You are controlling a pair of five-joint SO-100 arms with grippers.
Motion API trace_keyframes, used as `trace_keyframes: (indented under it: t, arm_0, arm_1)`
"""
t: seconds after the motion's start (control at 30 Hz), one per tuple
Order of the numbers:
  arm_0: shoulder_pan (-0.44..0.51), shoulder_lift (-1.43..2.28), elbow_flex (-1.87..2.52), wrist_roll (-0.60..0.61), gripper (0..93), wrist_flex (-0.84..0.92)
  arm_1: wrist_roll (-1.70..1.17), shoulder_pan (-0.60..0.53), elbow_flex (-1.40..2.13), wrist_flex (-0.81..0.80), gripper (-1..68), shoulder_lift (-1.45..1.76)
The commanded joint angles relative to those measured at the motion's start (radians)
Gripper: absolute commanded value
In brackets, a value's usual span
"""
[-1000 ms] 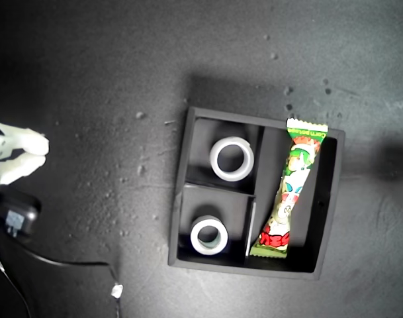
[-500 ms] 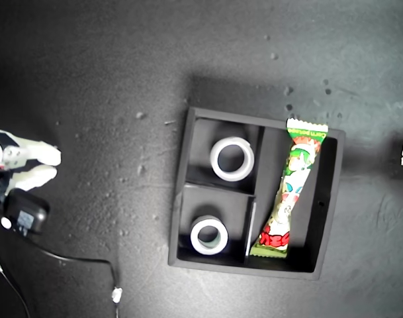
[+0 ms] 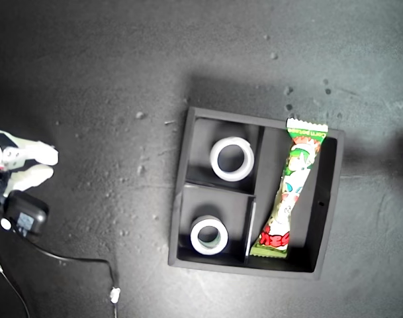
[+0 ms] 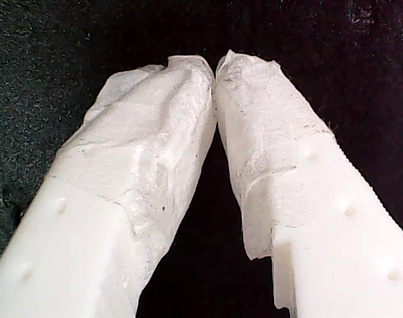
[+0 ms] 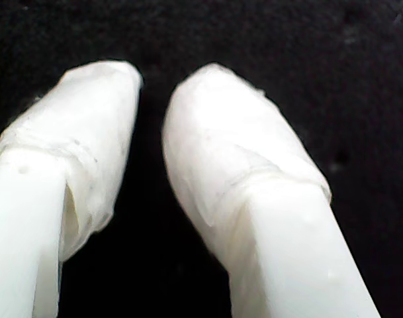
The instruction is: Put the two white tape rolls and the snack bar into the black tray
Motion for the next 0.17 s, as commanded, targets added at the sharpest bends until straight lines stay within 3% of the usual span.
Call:
trace_keyframes:
  t: [0.0, 0.13]
  arm_0:
    - [0.005, 0.049, 0.057, 0.005, 3.2, 0.040]
    - [0.005, 0.049, 0.057, 0.005, 3.2, 0.040]
  arm_1:
    - [-0.660, 0.006, 0.012, 0.008, -0.1, -0.002]
    - [-0.660, 0.006, 0.012, 0.008, -0.1, -0.002]
